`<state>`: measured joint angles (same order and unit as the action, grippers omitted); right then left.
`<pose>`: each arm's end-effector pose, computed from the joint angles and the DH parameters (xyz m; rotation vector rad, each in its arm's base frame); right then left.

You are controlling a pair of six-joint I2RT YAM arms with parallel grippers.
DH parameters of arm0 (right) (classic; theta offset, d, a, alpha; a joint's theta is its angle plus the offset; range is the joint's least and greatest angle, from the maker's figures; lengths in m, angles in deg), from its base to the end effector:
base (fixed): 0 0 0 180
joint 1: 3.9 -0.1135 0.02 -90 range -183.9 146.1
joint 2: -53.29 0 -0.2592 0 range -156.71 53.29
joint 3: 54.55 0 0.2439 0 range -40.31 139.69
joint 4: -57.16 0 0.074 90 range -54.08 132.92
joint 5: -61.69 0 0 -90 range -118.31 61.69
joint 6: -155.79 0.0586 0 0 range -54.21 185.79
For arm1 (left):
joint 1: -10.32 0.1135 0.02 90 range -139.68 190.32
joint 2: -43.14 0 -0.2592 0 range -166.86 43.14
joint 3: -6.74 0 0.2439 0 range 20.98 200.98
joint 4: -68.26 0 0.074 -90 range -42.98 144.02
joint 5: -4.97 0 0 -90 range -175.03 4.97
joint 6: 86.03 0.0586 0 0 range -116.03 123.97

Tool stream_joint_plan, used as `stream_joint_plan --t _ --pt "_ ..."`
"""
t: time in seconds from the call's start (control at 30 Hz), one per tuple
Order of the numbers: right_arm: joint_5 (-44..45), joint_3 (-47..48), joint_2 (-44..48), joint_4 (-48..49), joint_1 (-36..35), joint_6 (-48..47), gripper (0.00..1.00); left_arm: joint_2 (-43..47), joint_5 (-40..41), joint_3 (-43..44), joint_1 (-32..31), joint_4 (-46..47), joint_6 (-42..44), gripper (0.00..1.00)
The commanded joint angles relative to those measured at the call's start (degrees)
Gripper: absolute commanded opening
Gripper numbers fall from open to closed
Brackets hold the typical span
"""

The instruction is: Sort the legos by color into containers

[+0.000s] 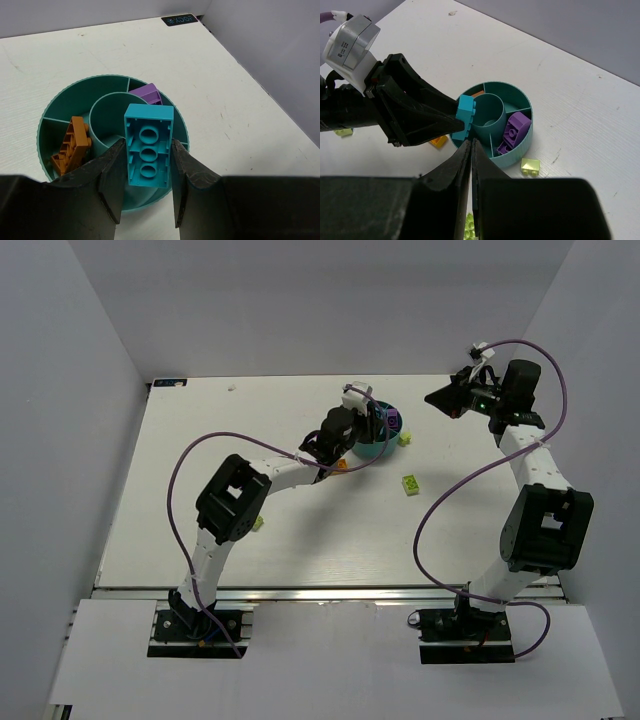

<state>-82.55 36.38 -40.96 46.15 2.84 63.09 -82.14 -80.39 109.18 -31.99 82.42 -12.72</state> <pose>0.3905 0.0017 0.3311 -0.5968 1.6695 0.7356 0.3917 -0.3501 0.2104 0.3325 1.7400 -0.6864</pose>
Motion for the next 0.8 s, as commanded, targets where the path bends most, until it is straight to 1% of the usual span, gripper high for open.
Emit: stream_joint_plan --t 0.0,0.07,0.1,0.2,0.57,0.77 --pt "-1.66 0.22 1.27 2.58 0.38 0.24 0.09 1.35 1.77 -0.31 -0.67 0.51 -0.54 0.37" --pt "-1.66 0.04 1.27 2.66 0.38 0.33 0.09 1.43 2.03 -0.49 -0.76 0.60 -0.54 0.39" --pt "-1.66 -0.04 1.27 2.66 0.38 0.33 0.09 1.52 2.30 -0.66 -0.85 0.60 -0.63 0.43" --pt "-1.84 -0.04 1.36 2.66 0.46 0.24 0.09 1.78 2.91 -0.93 -1.03 0.78 -0.63 0.47" --pt "-2.10 -0.22 1.27 2.75 0.38 0.24 0.09 2.58 4.06 -2.33 -1.38 1.22 -0.54 0.53" --pt "-2.10 -0.31 1.36 2.75 0.46 0.24 0.09 2.67 4.32 -2.77 -1.55 1.39 -0.54 0.55"
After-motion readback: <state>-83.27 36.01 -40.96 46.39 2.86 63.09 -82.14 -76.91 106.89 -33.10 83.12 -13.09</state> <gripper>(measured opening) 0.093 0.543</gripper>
